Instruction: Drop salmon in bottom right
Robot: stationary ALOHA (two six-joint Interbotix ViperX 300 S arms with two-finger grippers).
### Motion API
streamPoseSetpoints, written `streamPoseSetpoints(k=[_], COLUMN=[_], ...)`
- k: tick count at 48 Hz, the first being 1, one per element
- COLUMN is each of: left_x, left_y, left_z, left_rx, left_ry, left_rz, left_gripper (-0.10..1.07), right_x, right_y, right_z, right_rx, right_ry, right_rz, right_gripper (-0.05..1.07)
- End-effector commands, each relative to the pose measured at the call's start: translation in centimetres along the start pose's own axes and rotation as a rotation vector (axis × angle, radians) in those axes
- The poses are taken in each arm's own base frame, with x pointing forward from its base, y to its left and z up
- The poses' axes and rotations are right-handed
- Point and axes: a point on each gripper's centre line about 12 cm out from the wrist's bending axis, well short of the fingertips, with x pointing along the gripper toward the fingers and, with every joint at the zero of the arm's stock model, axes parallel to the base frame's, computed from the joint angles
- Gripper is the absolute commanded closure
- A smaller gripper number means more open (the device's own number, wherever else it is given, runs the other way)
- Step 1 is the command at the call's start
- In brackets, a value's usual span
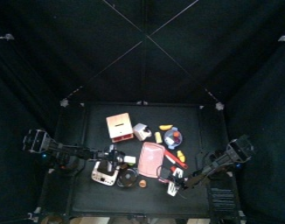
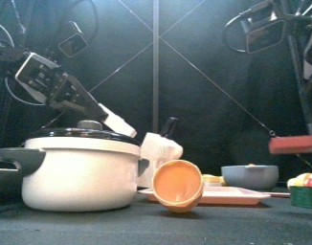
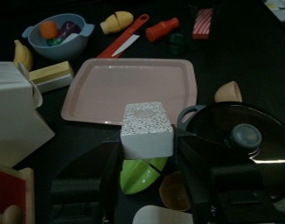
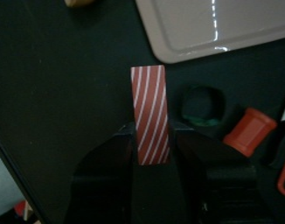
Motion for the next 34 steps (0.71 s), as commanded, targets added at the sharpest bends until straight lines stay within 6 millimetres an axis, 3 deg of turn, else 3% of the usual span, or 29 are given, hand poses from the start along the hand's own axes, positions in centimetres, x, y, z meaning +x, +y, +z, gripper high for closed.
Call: streamPoseSetpoints(k=[1, 23, 34], left_x=[0.0, 0.0, 0.0], left_y=[0.1, 0.2, 0.2], left_z=[0.7, 0.7, 0.7], left_rx=[-0.001, -0.001, -0.001], left_ry=[-0.026, -0.025, -0.025], left_rz=[0.003, 0.006, 0.006], left_gripper=[0.34, 0.34, 0.34], right_x=[0.2, 2.6, 2.4], right_y=[0.6, 0.3, -0.5], right_z=[-0.3, -1.8, -1.1], right_rx=[0.005, 0.058, 0.058], right_ry=[0.014, 0.105, 0.092], right_rz=[0.012, -0.044, -0.072], right_gripper=[0.46, 0.44, 0.32])
